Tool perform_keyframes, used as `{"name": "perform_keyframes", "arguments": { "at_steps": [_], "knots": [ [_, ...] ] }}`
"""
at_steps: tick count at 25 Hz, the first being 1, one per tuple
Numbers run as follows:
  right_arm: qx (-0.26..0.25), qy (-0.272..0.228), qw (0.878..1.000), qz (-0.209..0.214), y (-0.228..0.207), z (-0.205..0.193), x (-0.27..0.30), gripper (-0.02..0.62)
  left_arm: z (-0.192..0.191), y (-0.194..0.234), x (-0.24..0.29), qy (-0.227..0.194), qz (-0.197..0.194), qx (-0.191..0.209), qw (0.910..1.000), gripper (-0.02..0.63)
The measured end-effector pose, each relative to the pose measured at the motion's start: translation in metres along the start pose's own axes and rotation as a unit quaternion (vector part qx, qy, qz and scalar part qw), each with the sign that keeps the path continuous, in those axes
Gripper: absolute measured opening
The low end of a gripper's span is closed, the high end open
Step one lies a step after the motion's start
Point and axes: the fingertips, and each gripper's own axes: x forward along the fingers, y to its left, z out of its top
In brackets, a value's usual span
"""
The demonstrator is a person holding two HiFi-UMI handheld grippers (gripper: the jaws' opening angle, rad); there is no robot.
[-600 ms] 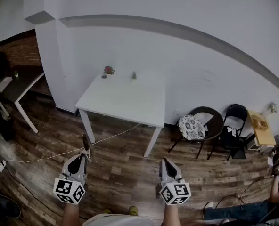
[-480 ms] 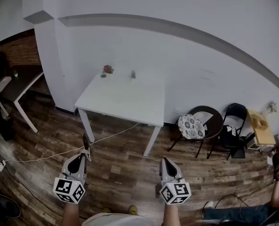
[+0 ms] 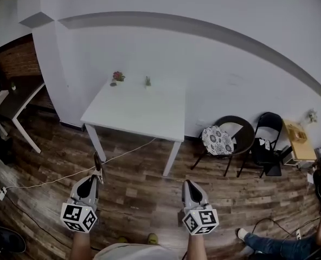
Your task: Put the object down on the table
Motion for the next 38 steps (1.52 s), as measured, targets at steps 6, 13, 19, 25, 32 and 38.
{"name": "perform_keyframes", "arguments": {
  "at_steps": [6,13,19,25,32,38],
  "knots": [
    [0.003,-0.002,1.0,0.002,-0.023,0.001,0.004,0.003,0.003,-0.013,0.016,0.002,0.004,0.006,1.0,0.009],
    [0.013,0.002,1.0,0.023,-0.051,-0.002,0.015,0.003,0.006,-0.04,0.039,0.006,0.012,0.021,0.9997,0.009],
    [0.019,0.004,0.999,0.034,-0.073,-0.003,0.023,0.003,0.007,-0.058,0.057,0.009,0.015,0.036,0.9992,0.009],
    [0.02,0.004,0.999,0.033,-0.091,-0.003,0.038,0.003,0.008,-0.059,0.079,0.006,0.018,0.029,0.9994,0.009],
    [0.011,0.008,0.999,0.037,-0.091,-0.005,0.074,0.003,0.003,-0.039,0.105,0.003,0.021,0.021,0.9996,0.009],
    [0.01,0.017,0.999,0.041,-0.082,-0.013,0.119,0.003,-0.003,-0.004,0.129,0.006,0.026,0.013,0.9996,0.009]
  ]
}}
